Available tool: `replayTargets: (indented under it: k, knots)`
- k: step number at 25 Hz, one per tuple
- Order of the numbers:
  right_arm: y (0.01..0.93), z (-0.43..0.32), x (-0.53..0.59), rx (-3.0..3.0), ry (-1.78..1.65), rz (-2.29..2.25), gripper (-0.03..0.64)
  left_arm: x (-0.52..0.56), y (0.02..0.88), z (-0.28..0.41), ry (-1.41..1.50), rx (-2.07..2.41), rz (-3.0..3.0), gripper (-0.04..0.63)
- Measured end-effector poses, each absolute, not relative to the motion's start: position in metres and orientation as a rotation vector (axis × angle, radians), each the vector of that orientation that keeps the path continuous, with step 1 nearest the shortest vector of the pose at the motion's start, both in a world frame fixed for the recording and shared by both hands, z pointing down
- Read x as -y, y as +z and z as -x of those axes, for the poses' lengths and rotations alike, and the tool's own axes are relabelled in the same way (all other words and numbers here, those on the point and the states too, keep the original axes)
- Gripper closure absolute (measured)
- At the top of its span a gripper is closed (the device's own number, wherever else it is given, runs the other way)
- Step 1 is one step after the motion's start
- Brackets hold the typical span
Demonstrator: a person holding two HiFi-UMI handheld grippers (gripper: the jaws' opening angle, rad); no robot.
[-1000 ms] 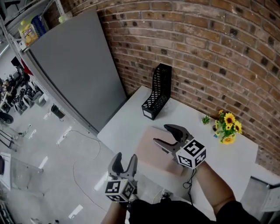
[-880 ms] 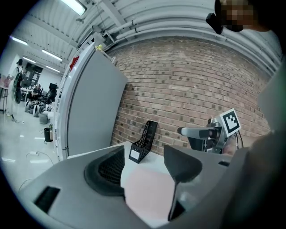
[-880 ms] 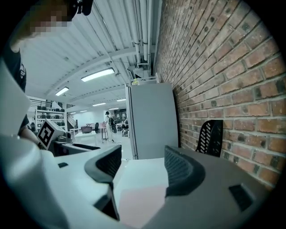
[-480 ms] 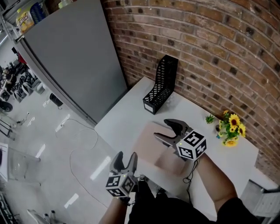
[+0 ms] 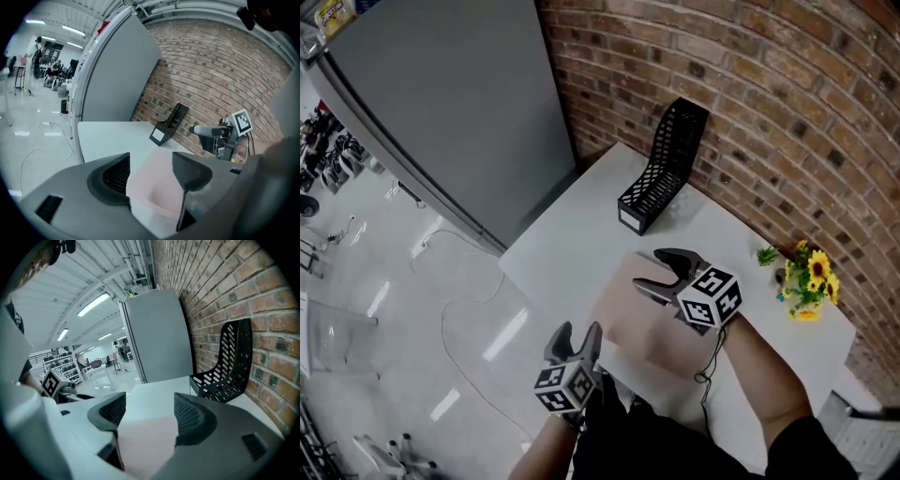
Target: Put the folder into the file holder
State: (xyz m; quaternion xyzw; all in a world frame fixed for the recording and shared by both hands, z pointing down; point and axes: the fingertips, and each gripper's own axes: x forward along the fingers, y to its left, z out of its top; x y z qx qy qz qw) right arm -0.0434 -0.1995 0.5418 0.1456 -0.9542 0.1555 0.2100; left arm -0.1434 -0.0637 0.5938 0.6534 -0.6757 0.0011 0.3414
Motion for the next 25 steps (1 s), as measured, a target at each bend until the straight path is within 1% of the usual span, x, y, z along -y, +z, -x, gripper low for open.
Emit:
replayTargets:
  k: [9,17,25]
  knots:
    - [0.612,0.065,0.225,2.478,0.489,-0.296,0.265,0.056,0.654,0.139,-0.019,1.669,-1.495,0.318]
    - [0.665,0.076,0.245,2.346,0.527,-0.245,0.239,0.056,0.689,0.137,-0.040,1.601,-1.366,0.314]
    - [0.698,0.087,0.254,2.260,0.558,-0.168,0.213,0.059,0.712,0.134,-0.029,1.551,-1.322,0.314]
